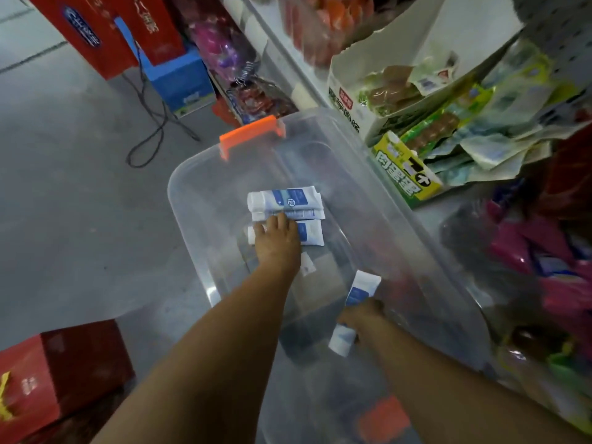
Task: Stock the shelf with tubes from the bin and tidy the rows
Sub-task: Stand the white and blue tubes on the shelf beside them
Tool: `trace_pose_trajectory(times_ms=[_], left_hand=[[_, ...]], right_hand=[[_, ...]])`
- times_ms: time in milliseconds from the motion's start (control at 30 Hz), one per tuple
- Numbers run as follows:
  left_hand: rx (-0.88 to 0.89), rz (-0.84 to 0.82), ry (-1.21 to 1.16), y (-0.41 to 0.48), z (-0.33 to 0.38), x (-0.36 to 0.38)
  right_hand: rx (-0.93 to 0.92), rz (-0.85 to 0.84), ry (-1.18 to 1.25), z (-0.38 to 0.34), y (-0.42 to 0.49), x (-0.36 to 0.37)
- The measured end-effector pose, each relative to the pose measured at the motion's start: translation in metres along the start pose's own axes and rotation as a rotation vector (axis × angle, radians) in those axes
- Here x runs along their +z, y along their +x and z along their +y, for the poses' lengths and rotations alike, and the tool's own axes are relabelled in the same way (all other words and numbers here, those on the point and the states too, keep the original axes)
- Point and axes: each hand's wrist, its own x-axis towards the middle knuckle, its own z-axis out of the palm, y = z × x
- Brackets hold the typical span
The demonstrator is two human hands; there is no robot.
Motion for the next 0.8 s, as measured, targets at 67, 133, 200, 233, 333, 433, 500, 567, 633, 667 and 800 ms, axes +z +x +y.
trace_pose_trajectory(times_ms=[67, 133, 200, 233, 333, 433, 500, 567, 633, 667, 800], left_hand=[[-0.015, -0.03, 0.037, 0.004, 0.004, 0.004], [-0.047, -0.11, -0.022, 0.004, 0.007, 0.009], [-0.093, -0.22, -0.158, -0.002, 0.01, 0.014], [-0.109, -0.267, -0.238, -0.007, 0.012, 0.016], [-0.171, -0.365, -0.508, -0.023, 0.016, 0.011], [-0.282, -0.369, -0.912, -0.046, 0.019, -0.01], [-0.358, -0.332, -1.152, -0.069, 0.021, -0.03], [-0.368, -0.262, -1.285, -0.097, 0.022, -0.047], [-0.337, -0.195, -1.429, -0.136, 0.024, -0.069], [-0.302, -0.154, -1.509, -0.161, 0.026, -0.081], [-0.158, -0.038, -1.632, -0.262, 0.035, -0.12]], right_hand=[[-0.02, -0.07, 0.064, -0.006, -0.013, -0.003], [-0.051, -0.132, 0.085, -0.01, -0.019, -0.005], [-0.084, -0.178, 0.147, -0.014, -0.029, -0.007], [-0.104, -0.188, 0.18, -0.017, -0.034, -0.008], [-0.178, -0.192, 0.22, -0.026, -0.06, -0.02], [-0.224, -0.225, 0.238, -0.026, -0.089, -0.037], [-0.29, -0.228, 0.254, -0.02, -0.114, -0.05], [-0.371, -0.227, 0.297, -0.009, -0.141, -0.063], [-0.429, -0.225, 0.346, 0.008, -0.169, -0.076], [-0.459, -0.223, 0.362, 0.017, -0.184, -0.083], [-0.585, -0.23, 0.418, 0.065, -0.25, -0.118]])
